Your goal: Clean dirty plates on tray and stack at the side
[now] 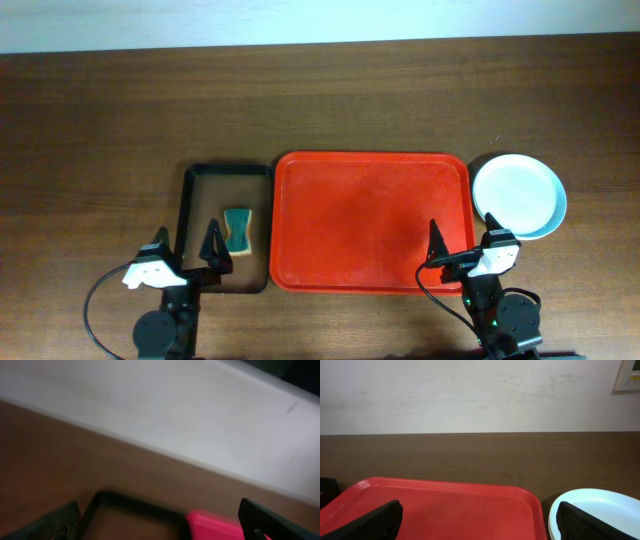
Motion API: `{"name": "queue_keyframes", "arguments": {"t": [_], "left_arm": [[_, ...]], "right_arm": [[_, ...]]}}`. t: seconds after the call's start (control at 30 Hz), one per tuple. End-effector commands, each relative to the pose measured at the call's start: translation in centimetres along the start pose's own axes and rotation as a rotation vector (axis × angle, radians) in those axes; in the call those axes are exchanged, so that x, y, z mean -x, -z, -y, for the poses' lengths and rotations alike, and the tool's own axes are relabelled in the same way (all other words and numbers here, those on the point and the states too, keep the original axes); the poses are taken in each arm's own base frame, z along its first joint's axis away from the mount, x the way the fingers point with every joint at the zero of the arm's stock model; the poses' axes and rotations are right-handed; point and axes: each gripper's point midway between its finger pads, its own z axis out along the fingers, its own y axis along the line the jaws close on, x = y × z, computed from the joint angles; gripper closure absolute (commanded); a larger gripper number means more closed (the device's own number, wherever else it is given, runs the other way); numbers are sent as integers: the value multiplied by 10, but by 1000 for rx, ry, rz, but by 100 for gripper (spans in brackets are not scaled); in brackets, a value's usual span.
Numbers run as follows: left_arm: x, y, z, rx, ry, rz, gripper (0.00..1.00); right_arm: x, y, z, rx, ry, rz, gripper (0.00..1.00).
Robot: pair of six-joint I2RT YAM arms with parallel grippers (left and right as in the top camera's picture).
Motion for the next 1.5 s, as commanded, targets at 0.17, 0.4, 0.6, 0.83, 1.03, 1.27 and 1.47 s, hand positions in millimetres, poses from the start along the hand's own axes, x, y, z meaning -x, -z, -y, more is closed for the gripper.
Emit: {"name": "queue_keyframes", "arguments": {"t": [0.17,0.4,0.6,0.83,1.03,1.27,1.47], "left_arm": [[-14,0,-3,-2,-314,-53,1],[-14,0,-2,-6,-331,-53,1],[-14,0,-2,-6,-331,-53,1],[-14,0,-3,-6,-331,-53,1],[-14,0,-2,-6,-331,-53,1],[-14,0,-3,-6,-331,-53,1],[-14,0,-2,-6,-331,-53,1]], "right_arm": [[-3,0,-1,2,-7,-7,1],[-3,0,-1,2,-6,-7,2],[-3,0,-1,2,-6,-7,2],[-3,0,-1,2,-6,-7,1],[-3,0,-1,2,-6,-8,2],[-3,0,-1,2,-6,-8,2],[-3,0,-1,2,-6,-8,2]]}}
